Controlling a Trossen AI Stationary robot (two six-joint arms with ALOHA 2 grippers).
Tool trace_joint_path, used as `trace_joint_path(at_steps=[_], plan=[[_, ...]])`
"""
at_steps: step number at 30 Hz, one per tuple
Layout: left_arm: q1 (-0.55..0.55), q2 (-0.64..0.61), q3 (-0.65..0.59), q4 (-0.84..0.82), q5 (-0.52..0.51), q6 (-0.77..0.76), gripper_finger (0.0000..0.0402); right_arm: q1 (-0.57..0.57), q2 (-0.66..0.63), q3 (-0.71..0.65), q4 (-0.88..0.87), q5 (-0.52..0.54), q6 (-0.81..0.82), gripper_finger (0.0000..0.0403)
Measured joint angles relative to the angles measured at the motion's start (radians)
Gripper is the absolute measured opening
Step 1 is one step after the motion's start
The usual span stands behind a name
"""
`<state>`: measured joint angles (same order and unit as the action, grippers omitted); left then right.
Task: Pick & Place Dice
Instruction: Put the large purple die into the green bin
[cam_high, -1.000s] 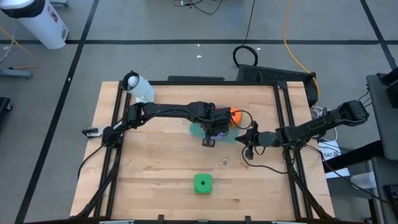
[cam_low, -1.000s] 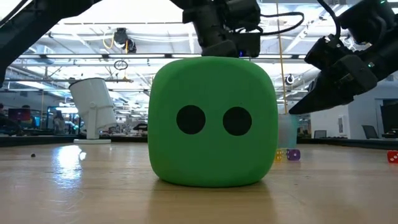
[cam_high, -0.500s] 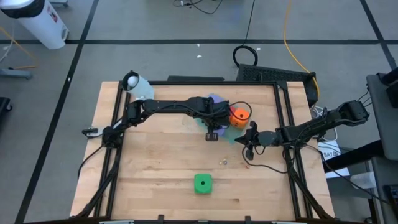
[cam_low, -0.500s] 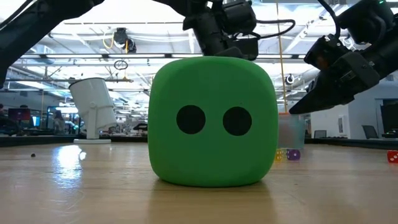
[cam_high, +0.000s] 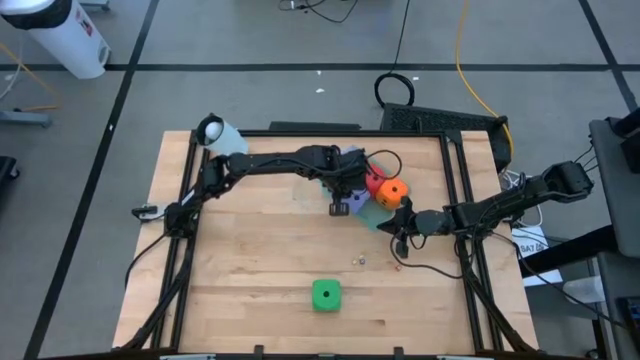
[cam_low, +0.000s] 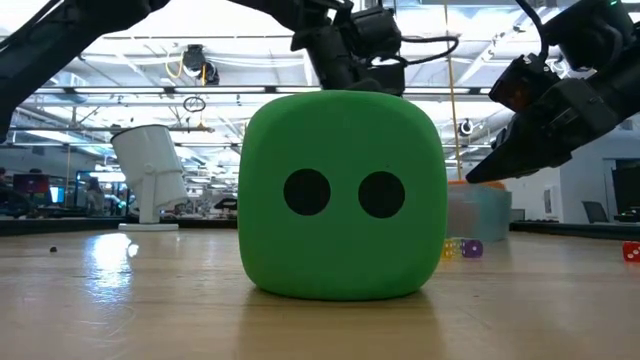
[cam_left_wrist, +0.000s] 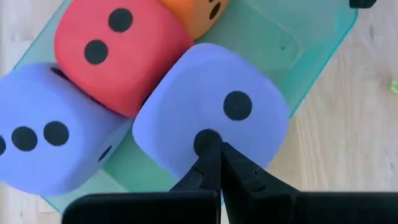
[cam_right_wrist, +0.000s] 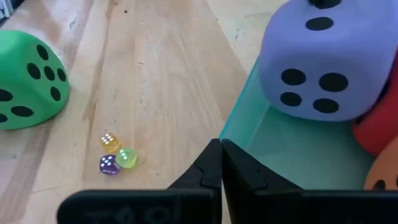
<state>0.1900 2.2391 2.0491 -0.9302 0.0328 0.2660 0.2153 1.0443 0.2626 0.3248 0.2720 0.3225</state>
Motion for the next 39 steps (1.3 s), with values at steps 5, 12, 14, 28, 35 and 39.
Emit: trace_joint_path(at_steps=[5, 12, 14, 28, 35, 39], plan=[[0.023, 0.021, 0.005, -0.007, 0.082, 0.018, 0.0000, 0.000, 0.000, 0.000, 0.004, -0.017, -0.001, 0.0000], [0.018, 0.093, 0.010, -0.006, 0.101, 0.042, 0.0000, 0.001, -0.001, 0.000, 0.010, -0.026, -0.001, 0.0000], [0.018, 0.105, 0.010, 0.008, 0.106, 0.039, 0.0000, 0.001, 0.000, 0.000, 0.013, -0.030, -0.001, 0.0000], [0.006, -0.087, 0.002, 0.050, -0.054, 0.043, 0.0000, 0.002, 0.000, 0.000, 0.014, -0.015, -0.002, 0.0000], [0.121, -0.104, -0.002, 0.011, -0.016, 0.006, 0.0000, 0.007, -0.001, 0.000, 0.001, -0.020, 0.029, 0.0000], [0.195, -0.096, -0.088, 0.038, 0.021, -0.031, 0.0000, 0.031, -0.002, 0.002, -0.025, -0.039, 0.070, 0.0000]])
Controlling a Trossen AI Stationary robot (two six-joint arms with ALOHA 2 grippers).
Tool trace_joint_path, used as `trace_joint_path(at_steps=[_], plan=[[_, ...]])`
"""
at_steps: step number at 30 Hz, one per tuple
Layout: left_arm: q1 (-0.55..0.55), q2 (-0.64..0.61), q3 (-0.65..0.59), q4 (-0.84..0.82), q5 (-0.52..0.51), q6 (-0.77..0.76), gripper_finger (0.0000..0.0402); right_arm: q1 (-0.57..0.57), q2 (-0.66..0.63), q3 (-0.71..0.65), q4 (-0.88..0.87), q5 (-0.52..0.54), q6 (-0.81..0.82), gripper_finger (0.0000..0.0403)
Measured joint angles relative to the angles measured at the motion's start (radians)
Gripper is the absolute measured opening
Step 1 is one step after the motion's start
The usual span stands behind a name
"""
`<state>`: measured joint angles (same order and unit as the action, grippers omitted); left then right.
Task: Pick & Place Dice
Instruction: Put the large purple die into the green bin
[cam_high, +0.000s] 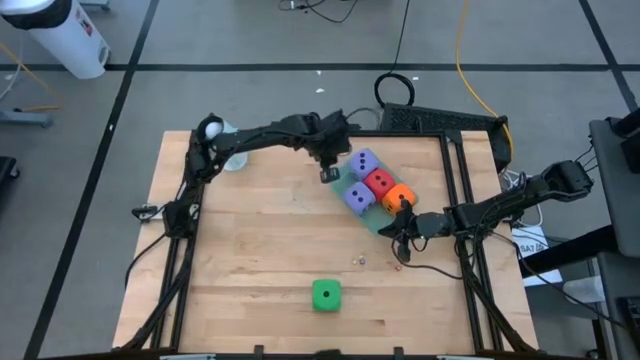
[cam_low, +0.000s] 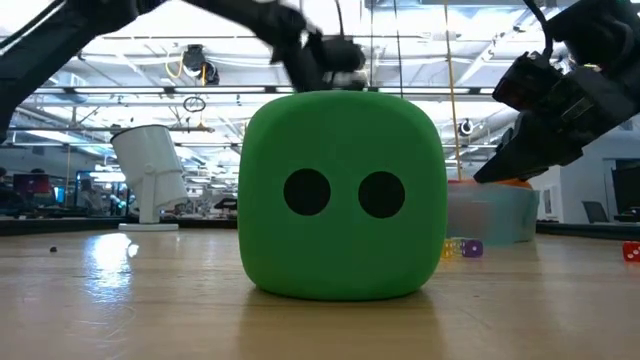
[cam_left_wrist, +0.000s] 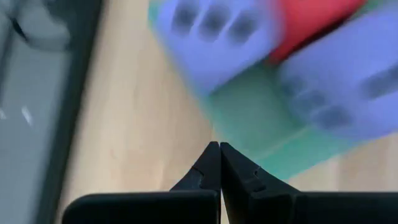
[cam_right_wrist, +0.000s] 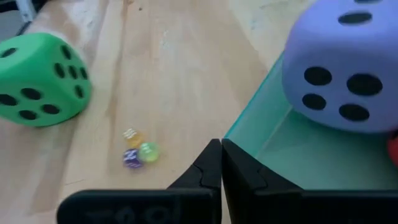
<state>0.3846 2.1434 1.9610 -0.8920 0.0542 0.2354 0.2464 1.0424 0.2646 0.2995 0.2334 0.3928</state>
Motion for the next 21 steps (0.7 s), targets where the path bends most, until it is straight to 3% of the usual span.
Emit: trace_joint_path(at_steps=[9, 13, 21], plan=[[0.042, 0.003, -0.249, 0.111, 0.054, -0.062, 0.0000, 0.051, 0.000, 0.001, -0.036, -0.026, 0.062, 0.0000], [-0.008, -0.002, -0.260, 0.104, 0.089, -0.046, 0.0000, 0.050, 0.000, 0.001, -0.038, -0.027, 0.069, 0.0000], [-0.114, -0.002, -0.260, 0.076, 0.064, -0.002, 0.0000, 0.049, -0.002, 0.000, -0.058, -0.062, 0.095, 0.0000]])
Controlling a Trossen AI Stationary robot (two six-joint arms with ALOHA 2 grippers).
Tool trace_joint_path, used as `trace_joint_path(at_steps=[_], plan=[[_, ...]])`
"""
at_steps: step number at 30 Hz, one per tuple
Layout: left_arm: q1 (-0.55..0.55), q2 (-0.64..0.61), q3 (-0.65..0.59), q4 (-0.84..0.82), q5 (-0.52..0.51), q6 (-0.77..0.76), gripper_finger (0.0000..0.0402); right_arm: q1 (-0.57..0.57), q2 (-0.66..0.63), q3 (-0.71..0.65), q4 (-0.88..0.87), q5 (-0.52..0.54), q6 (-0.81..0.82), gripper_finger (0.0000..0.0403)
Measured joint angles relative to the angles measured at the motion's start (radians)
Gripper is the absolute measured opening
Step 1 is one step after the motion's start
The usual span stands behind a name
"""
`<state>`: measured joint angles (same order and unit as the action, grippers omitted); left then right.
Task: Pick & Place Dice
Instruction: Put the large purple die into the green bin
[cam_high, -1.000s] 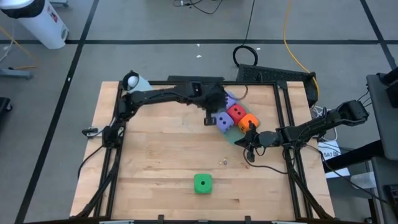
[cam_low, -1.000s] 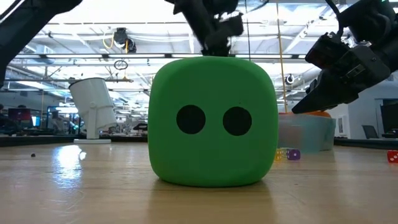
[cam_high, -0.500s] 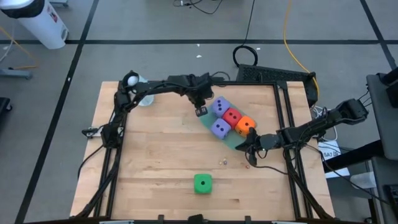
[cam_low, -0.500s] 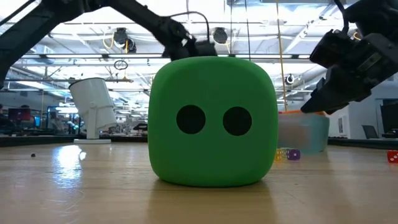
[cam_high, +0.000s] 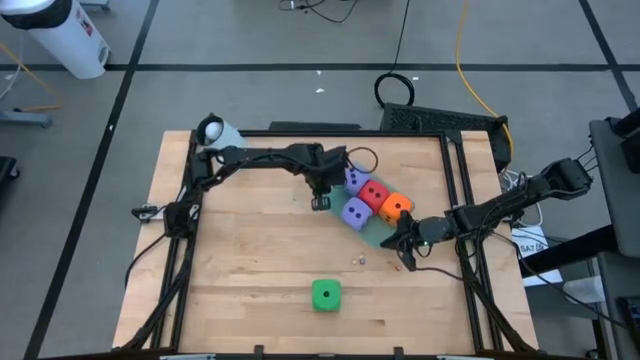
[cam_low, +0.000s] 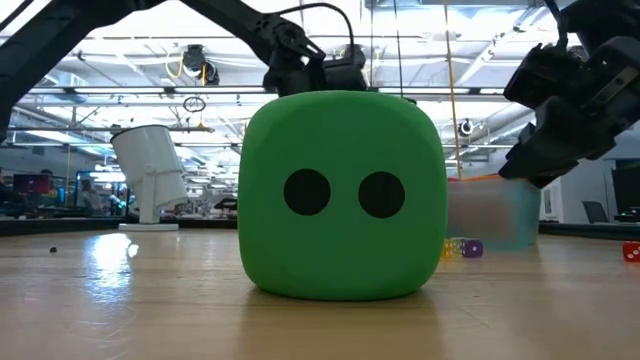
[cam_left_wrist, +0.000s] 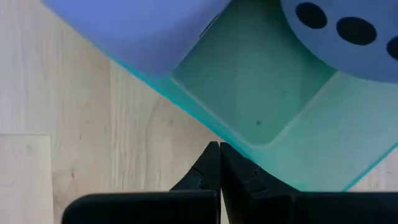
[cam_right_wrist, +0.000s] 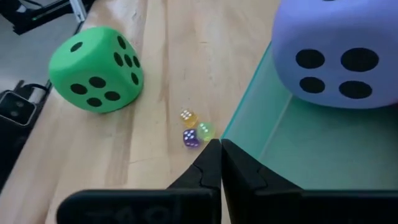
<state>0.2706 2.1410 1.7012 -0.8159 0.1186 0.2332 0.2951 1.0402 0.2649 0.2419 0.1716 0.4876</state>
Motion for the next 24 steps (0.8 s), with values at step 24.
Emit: trace_joint_path(at_steps=[24], plan=[[-0.213, 0.000, 0.000, -0.110, -0.039, -0.052, 0.0000, -0.107, -0.091, -0.001, -0.146, -0.019, 0.013, 0.0000]])
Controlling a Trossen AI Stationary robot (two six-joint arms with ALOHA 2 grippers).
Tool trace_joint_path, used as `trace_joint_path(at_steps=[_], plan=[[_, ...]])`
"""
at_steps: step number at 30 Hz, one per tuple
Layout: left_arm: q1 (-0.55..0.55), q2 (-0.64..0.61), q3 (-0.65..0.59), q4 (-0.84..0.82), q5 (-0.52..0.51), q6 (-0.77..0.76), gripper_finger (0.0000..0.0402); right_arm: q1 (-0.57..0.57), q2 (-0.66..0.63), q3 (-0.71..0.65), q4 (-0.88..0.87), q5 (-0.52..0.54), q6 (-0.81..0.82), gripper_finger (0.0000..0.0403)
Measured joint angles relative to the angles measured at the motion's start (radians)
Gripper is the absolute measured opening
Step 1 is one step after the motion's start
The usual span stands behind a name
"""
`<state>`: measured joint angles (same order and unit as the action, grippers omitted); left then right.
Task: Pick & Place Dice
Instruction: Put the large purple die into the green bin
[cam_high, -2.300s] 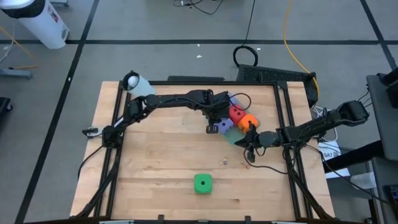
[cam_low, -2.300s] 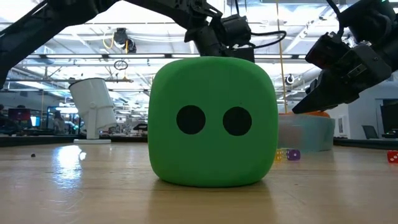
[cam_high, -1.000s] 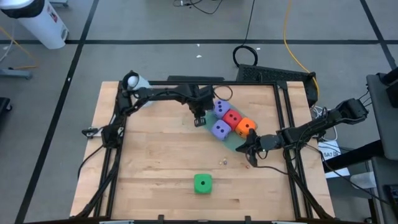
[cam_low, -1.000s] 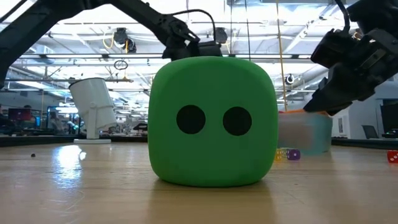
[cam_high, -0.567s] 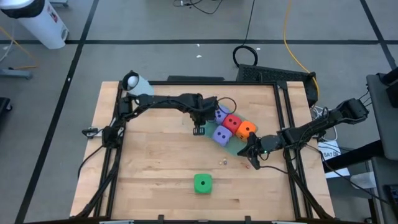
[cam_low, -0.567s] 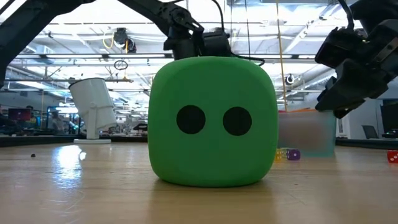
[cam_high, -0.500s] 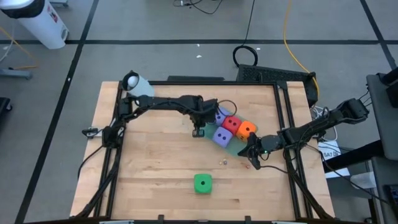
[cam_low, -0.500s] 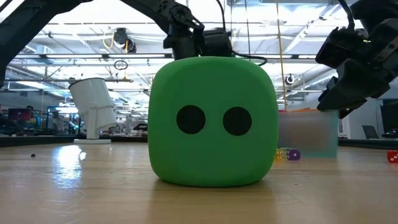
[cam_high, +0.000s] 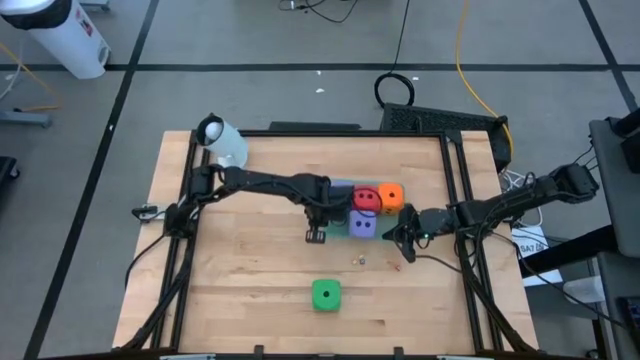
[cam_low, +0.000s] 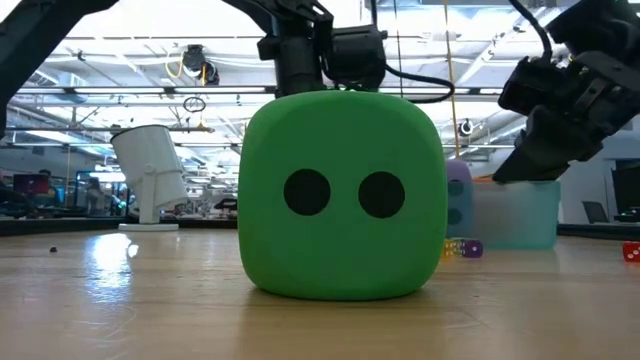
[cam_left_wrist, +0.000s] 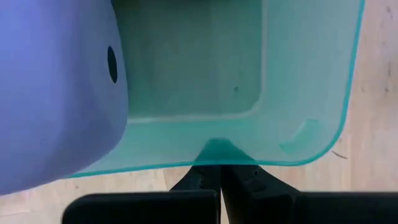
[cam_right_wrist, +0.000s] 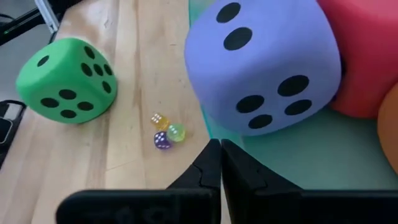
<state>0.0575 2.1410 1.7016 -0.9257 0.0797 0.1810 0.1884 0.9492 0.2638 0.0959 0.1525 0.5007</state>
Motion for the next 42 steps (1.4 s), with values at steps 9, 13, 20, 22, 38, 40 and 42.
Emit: trace_joint_path(at_steps=[9, 13, 20, 22, 38, 40, 42], plan=[[-0.017, -0.027, 0.000, -0.009, -0.062, -0.007, 0.0001, -0.011, -0.064, -0.006, 0.073, -0.030, -0.118, 0.0000], [-0.017, -0.038, 0.002, 0.003, -0.064, -0.008, 0.0001, -0.011, -0.120, -0.003, 0.195, -0.044, -0.188, 0.0000], [-0.016, -0.044, 0.002, -0.002, -0.073, -0.019, 0.0002, -0.015, -0.126, -0.001, 0.404, -0.002, -0.307, 0.0000], [-0.015, -0.044, 0.002, 0.000, -0.078, -0.019, 0.0001, -0.028, -0.098, 0.001, 0.401, 0.033, -0.328, 0.0000], [0.012, -0.048, 0.002, 0.026, -0.081, -0.030, 0.0005, -0.154, 0.289, 0.145, 0.389, -0.024, -0.398, 0.0000], [0.012, -0.048, 0.002, 0.031, -0.080, -0.029, 0.0003, -0.185, 0.327, 0.156, 0.356, -0.026, -0.387, 0.0000], [0.012, -0.048, 0.002, 0.037, -0.074, -0.027, 0.0002, -0.216, 0.375, 0.158, 0.349, -0.045, -0.367, 0.0000]])
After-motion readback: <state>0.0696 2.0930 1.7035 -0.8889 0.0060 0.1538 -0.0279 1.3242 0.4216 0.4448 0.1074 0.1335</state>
